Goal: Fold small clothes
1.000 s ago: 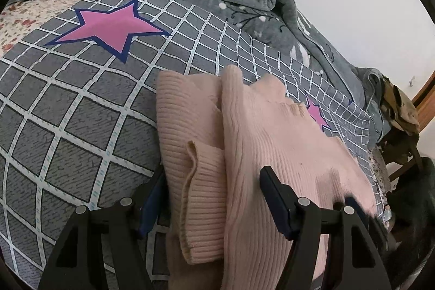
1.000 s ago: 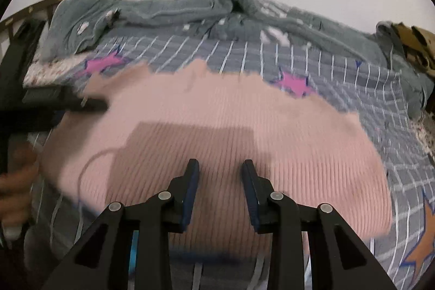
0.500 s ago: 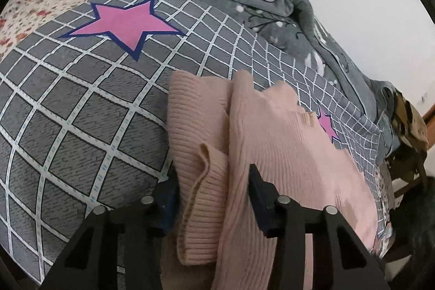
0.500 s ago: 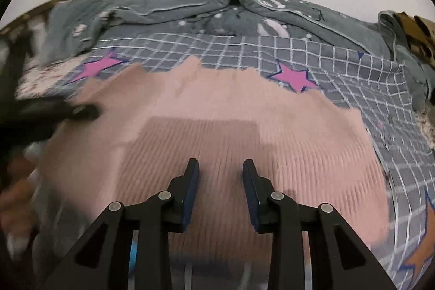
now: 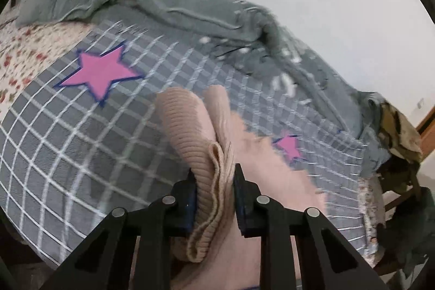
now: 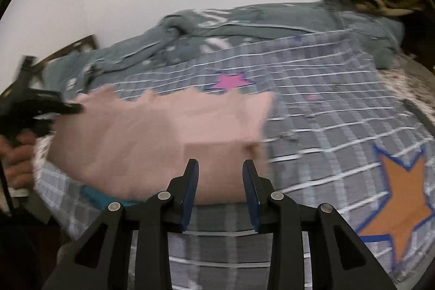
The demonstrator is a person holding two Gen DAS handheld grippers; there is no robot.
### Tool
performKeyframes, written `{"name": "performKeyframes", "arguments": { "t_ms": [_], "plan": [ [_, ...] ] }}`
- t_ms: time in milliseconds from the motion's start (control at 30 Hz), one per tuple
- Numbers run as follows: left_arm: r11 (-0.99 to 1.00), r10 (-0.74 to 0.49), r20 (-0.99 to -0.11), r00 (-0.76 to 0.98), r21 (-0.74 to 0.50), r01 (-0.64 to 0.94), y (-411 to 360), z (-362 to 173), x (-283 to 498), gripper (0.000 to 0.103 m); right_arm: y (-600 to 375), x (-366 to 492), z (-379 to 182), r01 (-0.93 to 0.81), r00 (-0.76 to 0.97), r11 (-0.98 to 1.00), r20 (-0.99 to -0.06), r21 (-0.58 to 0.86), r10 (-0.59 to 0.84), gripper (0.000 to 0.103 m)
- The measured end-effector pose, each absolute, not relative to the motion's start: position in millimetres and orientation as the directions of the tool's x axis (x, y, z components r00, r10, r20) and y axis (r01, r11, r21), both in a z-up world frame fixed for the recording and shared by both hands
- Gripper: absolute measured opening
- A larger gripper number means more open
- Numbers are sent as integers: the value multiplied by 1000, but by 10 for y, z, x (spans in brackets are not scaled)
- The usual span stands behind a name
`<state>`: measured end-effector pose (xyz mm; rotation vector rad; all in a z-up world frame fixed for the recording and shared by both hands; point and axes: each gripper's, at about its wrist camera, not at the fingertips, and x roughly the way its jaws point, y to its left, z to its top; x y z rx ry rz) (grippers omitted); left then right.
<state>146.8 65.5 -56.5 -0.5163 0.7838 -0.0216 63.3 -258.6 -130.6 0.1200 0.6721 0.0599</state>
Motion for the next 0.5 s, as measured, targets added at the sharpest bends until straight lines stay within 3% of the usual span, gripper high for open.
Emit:
{"name": "performKeyframes", "arguments": {
  "t_ms": [233, 500],
  "plan": [
    [897, -256, -683, 684, -431, -95, -317, -322, 1612, 21, -3206, 635, -1193, 101, 797, 970, -601, 220, 53, 33],
    [874, -443, -735, 514, -483, 63, -1335, -777, 1856, 27, -3573, 632, -1376, 176, 751, 957, -660, 232, 22, 33]
  ]
}}
